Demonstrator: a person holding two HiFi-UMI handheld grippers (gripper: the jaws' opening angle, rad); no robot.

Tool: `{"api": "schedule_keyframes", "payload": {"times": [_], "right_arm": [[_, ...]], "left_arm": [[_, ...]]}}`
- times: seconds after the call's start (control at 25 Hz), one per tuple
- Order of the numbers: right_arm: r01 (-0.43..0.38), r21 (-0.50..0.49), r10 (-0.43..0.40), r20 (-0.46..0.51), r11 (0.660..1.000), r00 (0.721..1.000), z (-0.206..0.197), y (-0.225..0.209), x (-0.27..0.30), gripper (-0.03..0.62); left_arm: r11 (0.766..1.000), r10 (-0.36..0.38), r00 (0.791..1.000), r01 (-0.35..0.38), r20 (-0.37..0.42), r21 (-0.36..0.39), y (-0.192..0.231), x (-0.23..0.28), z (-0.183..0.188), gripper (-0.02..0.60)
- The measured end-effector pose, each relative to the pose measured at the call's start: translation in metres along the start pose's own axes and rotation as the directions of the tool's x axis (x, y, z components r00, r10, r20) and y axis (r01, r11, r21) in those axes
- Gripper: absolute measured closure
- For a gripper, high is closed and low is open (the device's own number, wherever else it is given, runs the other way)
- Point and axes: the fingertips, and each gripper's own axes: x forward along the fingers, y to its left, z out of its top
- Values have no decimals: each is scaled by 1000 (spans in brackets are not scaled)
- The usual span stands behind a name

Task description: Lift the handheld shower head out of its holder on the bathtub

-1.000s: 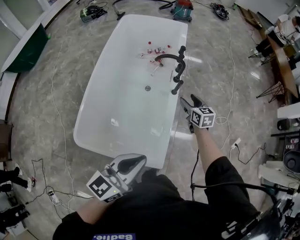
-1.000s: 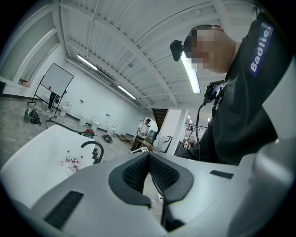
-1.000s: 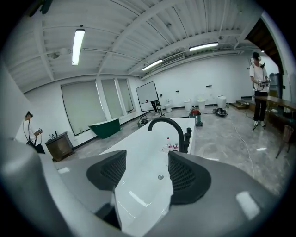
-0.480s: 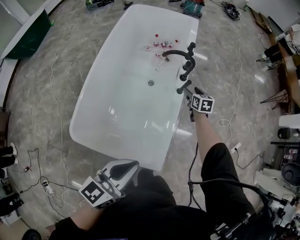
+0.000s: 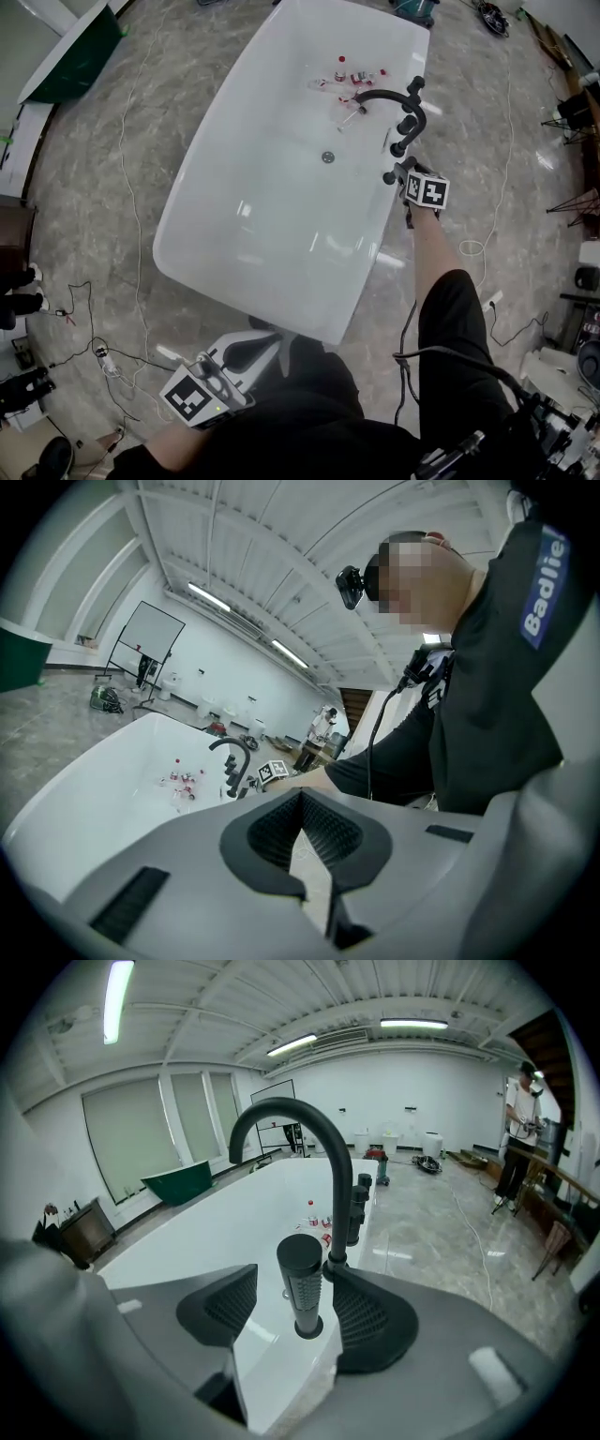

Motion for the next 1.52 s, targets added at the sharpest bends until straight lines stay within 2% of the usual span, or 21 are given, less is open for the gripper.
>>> {"api": "schedule_keyframes", "payload": {"times": [0.2, 0.24, 0.28, 0.4, 0.68, 0.92, 1.28, 1.52], "right_arm": [[38, -62, -41, -35, 997, 999, -6, -7, 15, 396], [46, -71, -48, -36, 996, 998, -5, -7, 16, 442], [51, -81, -54, -36, 995, 998, -4, -7, 17, 461], [56, -111, -61, -39, 992, 997, -6, 0, 11, 462], [72, -49, -72, 1, 996, 997, -15, 20, -36, 462], [76, -48, -74, 34, 996, 997, -19, 39, -92, 462], [71, -32, -68, 75, 997, 995, -29, 78, -182, 462], [74, -9, -73, 93, 997, 993, -36, 108, -229, 462]], "left_arm": [[999, 42, 999, -43, -17, -29, 6, -16, -16, 588], [998, 50, 999, -51, -19, -31, 8, -19, -18, 588], [998, 57, 998, -58, -19, -34, 10, -21, -20, 588], [997, 61, 998, -61, -12, -40, 8, -26, -25, 588], [1000, -18, 1000, 18, 16, -5, -14, -25, -4, 588], [993, -109, 993, 107, 42, 44, -42, -31, 16, 588], [975, -210, 975, 204, 66, 89, -68, -62, 40, 588], [960, -258, 958, 240, 124, 146, -82, -80, 65, 588]]}}
